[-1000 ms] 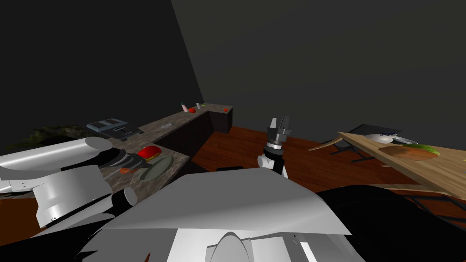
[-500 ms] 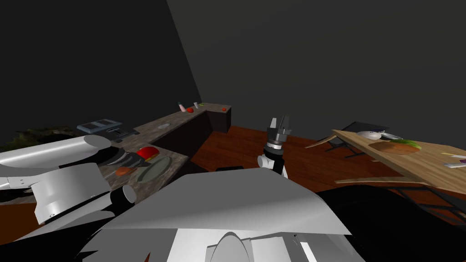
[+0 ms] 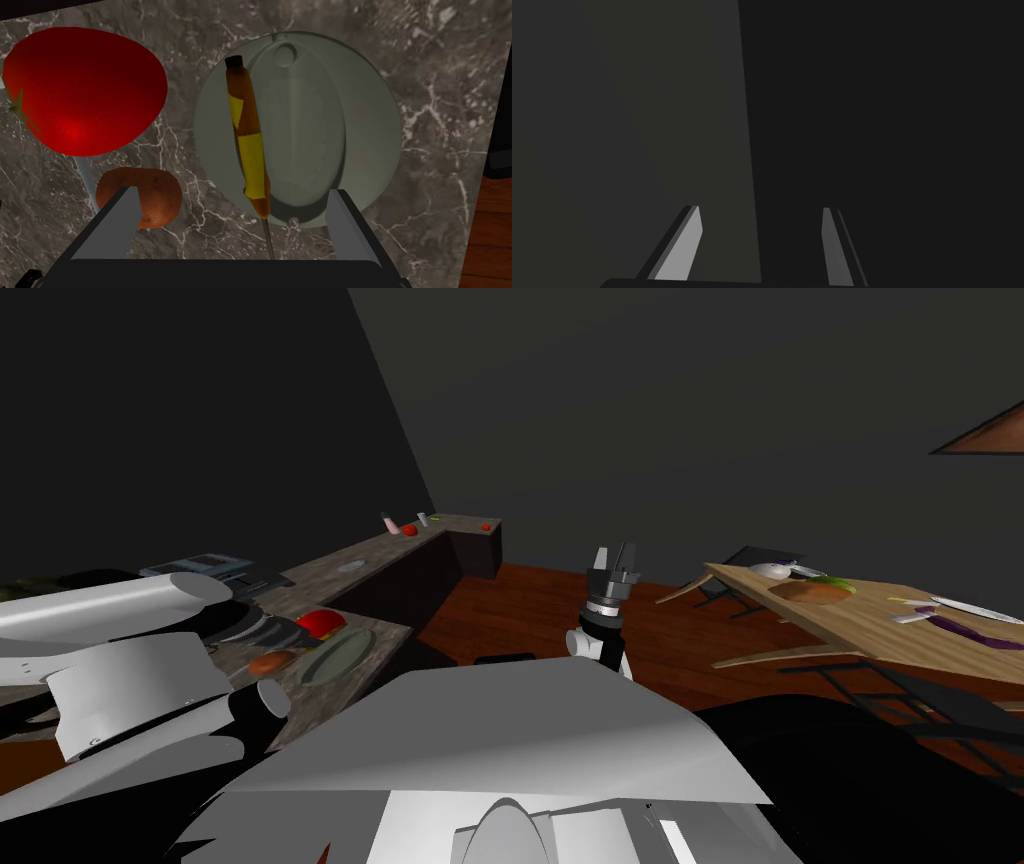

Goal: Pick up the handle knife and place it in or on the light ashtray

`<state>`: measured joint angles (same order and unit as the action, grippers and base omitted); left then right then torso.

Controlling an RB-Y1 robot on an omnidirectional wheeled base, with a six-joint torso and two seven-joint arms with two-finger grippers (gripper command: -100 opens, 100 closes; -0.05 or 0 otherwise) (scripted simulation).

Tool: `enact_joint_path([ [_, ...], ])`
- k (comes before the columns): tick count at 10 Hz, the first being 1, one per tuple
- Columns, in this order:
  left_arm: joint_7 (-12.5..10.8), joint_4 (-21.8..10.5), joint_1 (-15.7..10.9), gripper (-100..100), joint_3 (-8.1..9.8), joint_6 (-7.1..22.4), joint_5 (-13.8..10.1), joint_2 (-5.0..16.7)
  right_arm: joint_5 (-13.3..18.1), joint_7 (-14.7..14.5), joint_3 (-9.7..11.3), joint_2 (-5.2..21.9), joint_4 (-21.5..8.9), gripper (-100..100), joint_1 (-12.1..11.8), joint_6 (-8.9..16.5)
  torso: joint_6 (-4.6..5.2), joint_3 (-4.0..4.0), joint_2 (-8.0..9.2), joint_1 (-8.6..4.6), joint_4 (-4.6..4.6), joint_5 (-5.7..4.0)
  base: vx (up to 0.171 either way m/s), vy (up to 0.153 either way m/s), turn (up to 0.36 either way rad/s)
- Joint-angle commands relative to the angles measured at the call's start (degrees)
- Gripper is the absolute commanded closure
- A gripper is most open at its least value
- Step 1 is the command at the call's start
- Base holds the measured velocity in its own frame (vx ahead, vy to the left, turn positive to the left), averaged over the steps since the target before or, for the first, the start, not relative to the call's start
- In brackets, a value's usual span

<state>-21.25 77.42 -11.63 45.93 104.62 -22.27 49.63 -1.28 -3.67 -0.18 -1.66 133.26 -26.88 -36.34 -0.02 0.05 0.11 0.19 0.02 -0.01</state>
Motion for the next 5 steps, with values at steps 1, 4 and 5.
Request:
enact_joint_path([
  [1,-0.16,-2.8,-1.06,-100,-0.39,-0.6,0.46,0.72,0.0,0.0,0.0,0.0,0.0,0,0.0,0.0,0.0,0.0,0.0,0.0,0.0,0.0,-0.068,-0.008,-0.086],
  [4,-0.48,-8.14,-5.09,-100,-1.35,-2.24,1.95,4.22,0.0,0.0,0.0,0.0,0.0,0,-0.01,0.0,-0.05,0.02,0.02,-0.05,0.01,0.0,-0.096,-0.021,-0.116],
  [5,-0.48,-9.76,-5.09,-100,-1.35,-2.24,1.95,4.22,0.0,0.0,0.0,0.0,0.0,0,0.0,0.0,-0.01,0.03,0.06,-0.06,0.01,-0.01,-0.083,-0.015,-0.083],
])
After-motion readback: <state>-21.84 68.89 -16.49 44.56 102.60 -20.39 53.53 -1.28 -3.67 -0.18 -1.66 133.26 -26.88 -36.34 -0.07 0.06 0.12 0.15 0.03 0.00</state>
